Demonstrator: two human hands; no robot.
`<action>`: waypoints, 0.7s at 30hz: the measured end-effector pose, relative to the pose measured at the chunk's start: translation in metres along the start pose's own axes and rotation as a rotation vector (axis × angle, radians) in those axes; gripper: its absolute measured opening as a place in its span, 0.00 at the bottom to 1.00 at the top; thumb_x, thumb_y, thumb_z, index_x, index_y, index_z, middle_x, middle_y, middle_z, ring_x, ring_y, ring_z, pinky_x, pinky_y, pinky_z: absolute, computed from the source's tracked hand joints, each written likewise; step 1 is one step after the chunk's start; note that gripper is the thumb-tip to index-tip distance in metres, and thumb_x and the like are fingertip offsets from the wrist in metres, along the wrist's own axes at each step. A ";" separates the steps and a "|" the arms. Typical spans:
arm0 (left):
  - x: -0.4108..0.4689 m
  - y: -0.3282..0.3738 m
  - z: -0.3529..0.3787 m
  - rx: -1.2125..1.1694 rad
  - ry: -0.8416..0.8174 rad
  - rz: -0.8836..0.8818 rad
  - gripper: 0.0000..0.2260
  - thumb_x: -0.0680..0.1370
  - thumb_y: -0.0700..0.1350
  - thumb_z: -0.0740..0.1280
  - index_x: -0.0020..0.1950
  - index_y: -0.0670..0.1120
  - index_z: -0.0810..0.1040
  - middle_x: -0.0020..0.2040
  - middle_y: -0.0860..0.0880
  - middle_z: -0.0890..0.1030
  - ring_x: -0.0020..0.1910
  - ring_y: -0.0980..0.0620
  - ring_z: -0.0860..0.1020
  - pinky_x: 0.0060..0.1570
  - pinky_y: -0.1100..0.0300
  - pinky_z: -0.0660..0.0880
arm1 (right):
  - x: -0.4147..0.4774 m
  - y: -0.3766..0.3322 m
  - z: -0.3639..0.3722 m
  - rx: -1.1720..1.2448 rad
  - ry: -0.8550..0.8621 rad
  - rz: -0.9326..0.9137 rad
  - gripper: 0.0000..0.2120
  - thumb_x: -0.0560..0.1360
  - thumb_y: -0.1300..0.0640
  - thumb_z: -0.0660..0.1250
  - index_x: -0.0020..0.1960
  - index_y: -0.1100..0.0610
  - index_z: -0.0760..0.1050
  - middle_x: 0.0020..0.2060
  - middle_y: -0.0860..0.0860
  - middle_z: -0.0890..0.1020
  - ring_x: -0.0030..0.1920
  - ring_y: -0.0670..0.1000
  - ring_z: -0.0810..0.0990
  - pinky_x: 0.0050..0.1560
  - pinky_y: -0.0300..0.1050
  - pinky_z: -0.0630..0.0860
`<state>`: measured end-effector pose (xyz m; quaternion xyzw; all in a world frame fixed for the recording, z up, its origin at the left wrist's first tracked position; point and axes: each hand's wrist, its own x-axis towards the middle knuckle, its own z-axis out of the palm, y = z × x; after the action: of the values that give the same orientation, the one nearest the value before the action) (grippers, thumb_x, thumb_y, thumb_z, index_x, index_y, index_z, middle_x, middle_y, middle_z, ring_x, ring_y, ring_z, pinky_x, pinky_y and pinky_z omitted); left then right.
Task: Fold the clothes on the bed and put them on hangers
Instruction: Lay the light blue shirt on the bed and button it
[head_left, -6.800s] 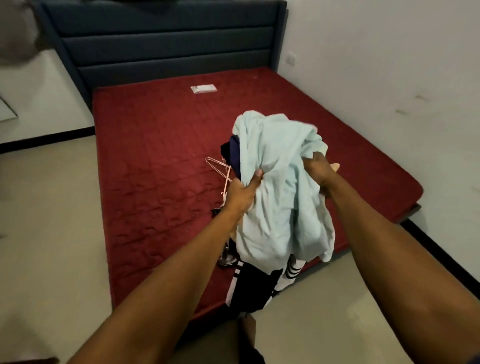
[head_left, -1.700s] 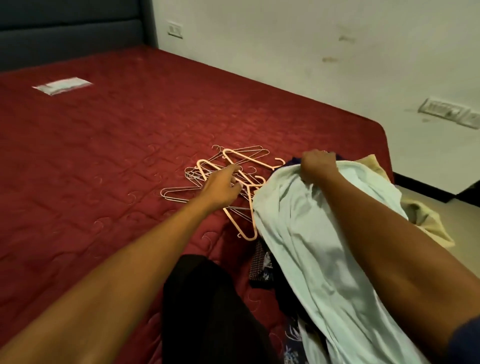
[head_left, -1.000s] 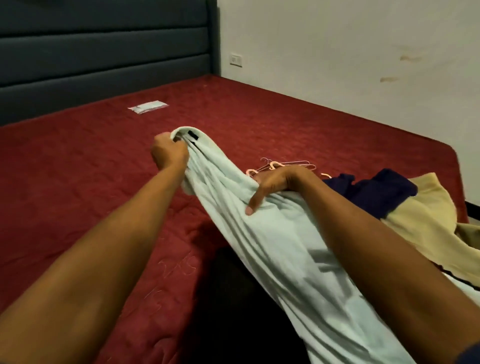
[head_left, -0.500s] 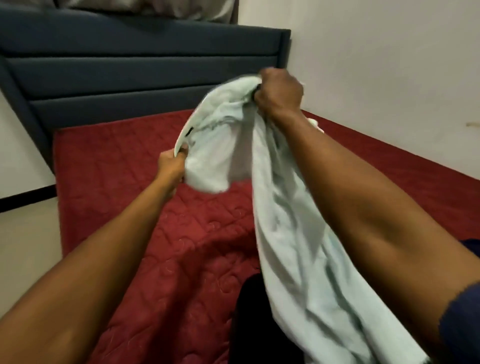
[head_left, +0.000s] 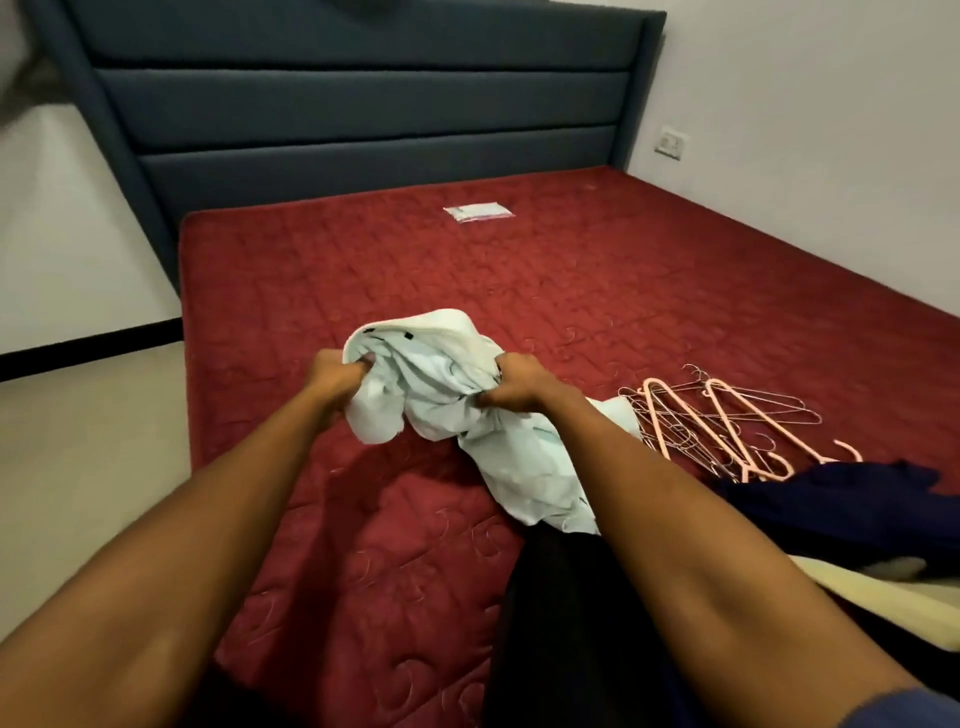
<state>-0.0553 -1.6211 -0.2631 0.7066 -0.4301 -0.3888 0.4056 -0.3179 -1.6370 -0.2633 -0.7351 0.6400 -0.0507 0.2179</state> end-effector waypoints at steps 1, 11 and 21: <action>-0.004 0.007 -0.004 -0.014 -0.014 0.014 0.11 0.80 0.48 0.71 0.57 0.41 0.81 0.45 0.44 0.82 0.38 0.49 0.78 0.34 0.57 0.73 | 0.000 -0.007 -0.004 0.066 0.007 -0.012 0.28 0.69 0.41 0.77 0.59 0.58 0.74 0.56 0.55 0.80 0.57 0.58 0.79 0.49 0.47 0.71; -0.034 0.117 -0.079 -0.575 -0.176 0.257 0.30 0.67 0.47 0.79 0.64 0.35 0.80 0.59 0.33 0.81 0.53 0.37 0.81 0.58 0.42 0.79 | -0.033 -0.152 -0.057 1.087 -0.460 -0.331 0.21 0.78 0.66 0.64 0.71 0.65 0.72 0.60 0.65 0.81 0.64 0.67 0.79 0.66 0.63 0.76; -0.008 0.053 -0.112 0.430 -0.025 0.166 0.15 0.75 0.51 0.75 0.55 0.43 0.84 0.48 0.44 0.85 0.45 0.44 0.83 0.50 0.47 0.82 | -0.011 -0.105 -0.044 0.612 -0.145 -0.042 0.19 0.69 0.51 0.70 0.57 0.59 0.79 0.45 0.55 0.84 0.40 0.55 0.84 0.36 0.45 0.81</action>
<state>0.0267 -1.6032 -0.1719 0.7343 -0.5645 -0.2622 0.2709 -0.2390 -1.6291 -0.1810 -0.6502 0.5622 -0.1929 0.4732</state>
